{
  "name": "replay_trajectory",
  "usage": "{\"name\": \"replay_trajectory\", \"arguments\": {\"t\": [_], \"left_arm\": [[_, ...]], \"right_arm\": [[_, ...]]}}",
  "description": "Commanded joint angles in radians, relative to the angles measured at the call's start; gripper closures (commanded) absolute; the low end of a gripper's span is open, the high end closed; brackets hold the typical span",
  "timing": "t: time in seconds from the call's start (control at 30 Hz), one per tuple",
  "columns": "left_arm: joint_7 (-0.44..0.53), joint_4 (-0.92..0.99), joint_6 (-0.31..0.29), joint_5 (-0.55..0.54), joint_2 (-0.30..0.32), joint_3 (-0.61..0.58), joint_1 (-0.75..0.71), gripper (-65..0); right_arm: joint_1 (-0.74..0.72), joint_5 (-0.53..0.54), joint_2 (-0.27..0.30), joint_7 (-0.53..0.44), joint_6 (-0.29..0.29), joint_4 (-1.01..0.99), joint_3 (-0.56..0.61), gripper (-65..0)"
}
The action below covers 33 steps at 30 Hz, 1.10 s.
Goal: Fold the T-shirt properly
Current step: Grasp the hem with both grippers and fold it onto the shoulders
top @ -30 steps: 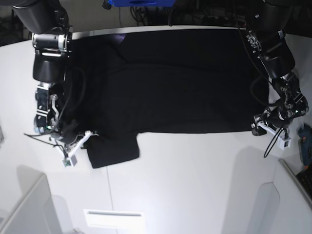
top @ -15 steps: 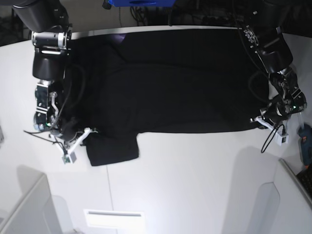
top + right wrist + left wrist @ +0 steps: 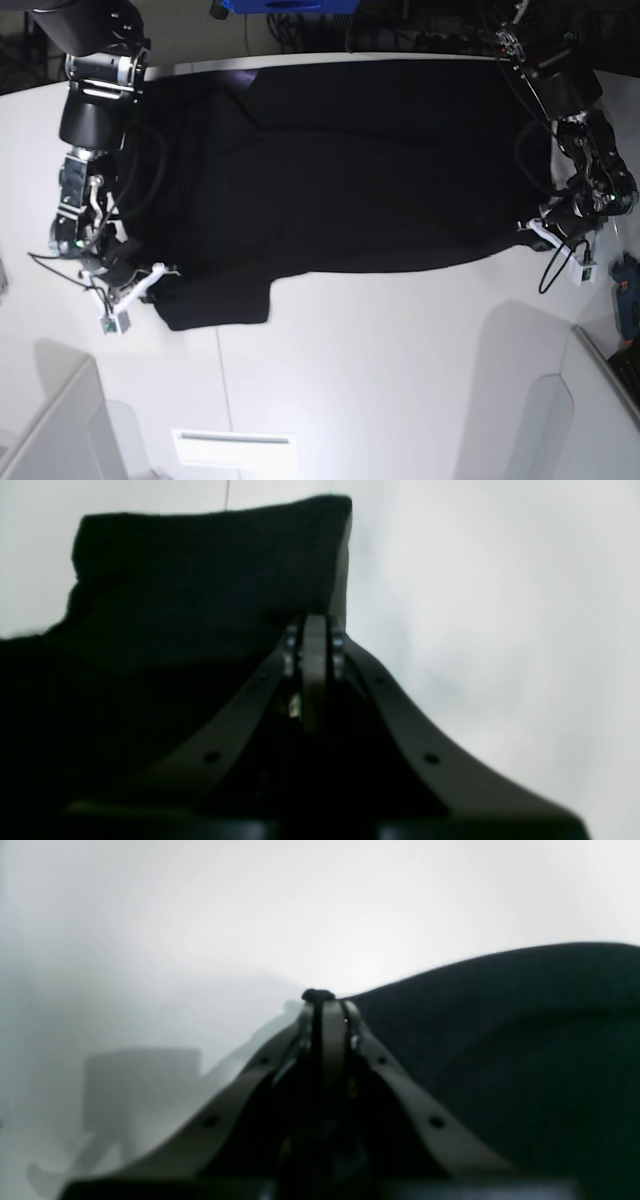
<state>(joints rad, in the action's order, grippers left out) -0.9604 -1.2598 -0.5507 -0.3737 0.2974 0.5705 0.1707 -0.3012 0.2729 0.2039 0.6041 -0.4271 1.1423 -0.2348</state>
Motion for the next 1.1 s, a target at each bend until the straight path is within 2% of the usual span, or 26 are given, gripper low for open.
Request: {"name": "replay_trajectory", "arguments": {"t": [0.0, 0.3, 0.43, 0.57, 0.7, 0.93, 1.07], "left_arm": [[0.013, -0.044, -0.004, -0.025, 0.019, 0.003, 0.014, 0.0], [0.001, -0.209, -0.004, -0.034, 0.016, 0.007, -0.09, 0.0], [-0.007, -0.294, -0.009, -0.04, -0.002, 0.076, -0.153, 0.0], [-0.071, -0.311, -0.009, -0.156, -0.002, 0.113, -0.182, 0.0], [-0.098, -0.312, -0.009, -0.25, 0.03, 0.138, -0.204, 0.0], [-0.095, -0.338, -0.009, -0.258, 0.03, 0.141, -0.259, 0.0], [-0.098, -0.393, -0.009, -0.258, 0.029, 0.141, -0.282, 0.0]], "right_arm": [[-0.019, 0.01, 0.013, -0.003, 0.0, 0.018, -0.005, 0.0], [0.093, 0.012, 0.015, 0.004, 0.0, 0.187, -0.007, 0.0], [0.125, 0.01, 0.015, 0.004, 0.001, 0.21, -0.007, 0.0], [0.135, 0.01, 0.007, 0.007, 0.001, 0.216, -0.079, 0.0], [0.135, 0.013, 0.007, 0.073, 0.0, 0.233, -0.133, 0.0], [0.239, 0.015, 0.004, 0.139, -0.002, 0.413, -0.174, 0.0], [0.308, 0.015, -0.021, 0.152, -0.002, 0.519, -0.176, 0.0]]}}
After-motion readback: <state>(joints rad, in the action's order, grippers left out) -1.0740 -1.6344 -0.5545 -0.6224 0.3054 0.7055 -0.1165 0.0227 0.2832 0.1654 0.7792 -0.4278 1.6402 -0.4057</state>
